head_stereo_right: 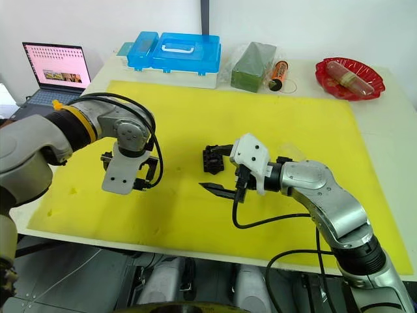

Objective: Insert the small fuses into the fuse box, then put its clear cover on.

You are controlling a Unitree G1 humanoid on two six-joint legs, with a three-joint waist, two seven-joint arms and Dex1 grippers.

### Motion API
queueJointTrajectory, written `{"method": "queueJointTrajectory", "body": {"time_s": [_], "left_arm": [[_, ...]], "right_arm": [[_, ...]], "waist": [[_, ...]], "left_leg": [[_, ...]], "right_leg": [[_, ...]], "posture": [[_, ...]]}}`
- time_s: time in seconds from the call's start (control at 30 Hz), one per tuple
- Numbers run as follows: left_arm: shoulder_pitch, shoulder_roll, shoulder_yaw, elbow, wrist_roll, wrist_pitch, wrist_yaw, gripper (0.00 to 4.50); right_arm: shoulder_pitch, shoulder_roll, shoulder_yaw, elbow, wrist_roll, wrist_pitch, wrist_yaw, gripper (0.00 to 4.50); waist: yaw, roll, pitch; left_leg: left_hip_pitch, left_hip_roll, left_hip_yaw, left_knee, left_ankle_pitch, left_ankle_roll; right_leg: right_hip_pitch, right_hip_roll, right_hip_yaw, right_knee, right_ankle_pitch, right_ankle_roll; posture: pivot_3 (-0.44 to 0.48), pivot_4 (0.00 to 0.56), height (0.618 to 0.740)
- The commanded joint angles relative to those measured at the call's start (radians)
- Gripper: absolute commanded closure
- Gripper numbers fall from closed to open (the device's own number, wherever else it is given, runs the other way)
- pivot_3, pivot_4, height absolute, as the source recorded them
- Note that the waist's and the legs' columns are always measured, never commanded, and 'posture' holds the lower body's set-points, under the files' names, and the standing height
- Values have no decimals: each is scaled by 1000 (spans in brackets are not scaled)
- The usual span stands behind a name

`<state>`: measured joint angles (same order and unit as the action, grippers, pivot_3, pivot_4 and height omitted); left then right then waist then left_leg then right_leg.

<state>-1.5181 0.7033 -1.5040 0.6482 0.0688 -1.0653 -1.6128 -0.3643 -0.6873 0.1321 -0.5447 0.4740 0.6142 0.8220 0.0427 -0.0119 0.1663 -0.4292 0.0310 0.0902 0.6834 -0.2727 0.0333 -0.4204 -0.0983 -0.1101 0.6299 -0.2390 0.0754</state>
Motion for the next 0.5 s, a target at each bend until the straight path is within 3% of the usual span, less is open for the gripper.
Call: {"method": "queueJointTrajectory", "body": {"time_s": [0.03, 0.17, 0.33, 0.43, 0.5], "left_arm": [[-51, -16, 78, -34, -125, 93, -2, 52], [-103, 13, 159, 52, -242, 240, -2, 52], [-39, 272, 233, -143, -583, 748, -2, 52], [117, 387, 471, -157, -666, 1079, -2, 52], [287, 524, 632, -279, -828, 1338, 80, 52]], "right_arm": [[-26, -14, -16, 1, -1, -25, 30, 0], [-45, -21, -25, 28, 10, -24, 62, 0], [-77, -13, -38, 52, 25, -15, 71, 0], [-84, 1, -36, 57, 22, -19, 63, 0], [-95, 17, -25, 60, 15, -21, 52, 0]], "waist": [[0, 0, 0], [-9, 0, 0], [-52, 2, 1], [-57, 3, 1], [-61, 3, 1]], "left_leg": [[0, 0, 0, 0, 0, 0], [0, 0, 0, 0, 0, 0], [3, 1, -2, -2, 0, 0], [3, 1, -4, -2, 0, 0], [3, 2, -4, -2, 1, -1]], "right_leg": [[0, 0, 0, 0, 0, 0], [0, 0, 0, 0, 0, 0], [-2, 3, 4, 3, -1, 0], [-3, 5, 5, 4, -2, -1], [-3, 5, 5, 5, -2, -1]], "posture": [[0, 150, 740], [0, 150, 740], [0, 150, 740], [0, 150, 740], [0, 150, 740]]}}
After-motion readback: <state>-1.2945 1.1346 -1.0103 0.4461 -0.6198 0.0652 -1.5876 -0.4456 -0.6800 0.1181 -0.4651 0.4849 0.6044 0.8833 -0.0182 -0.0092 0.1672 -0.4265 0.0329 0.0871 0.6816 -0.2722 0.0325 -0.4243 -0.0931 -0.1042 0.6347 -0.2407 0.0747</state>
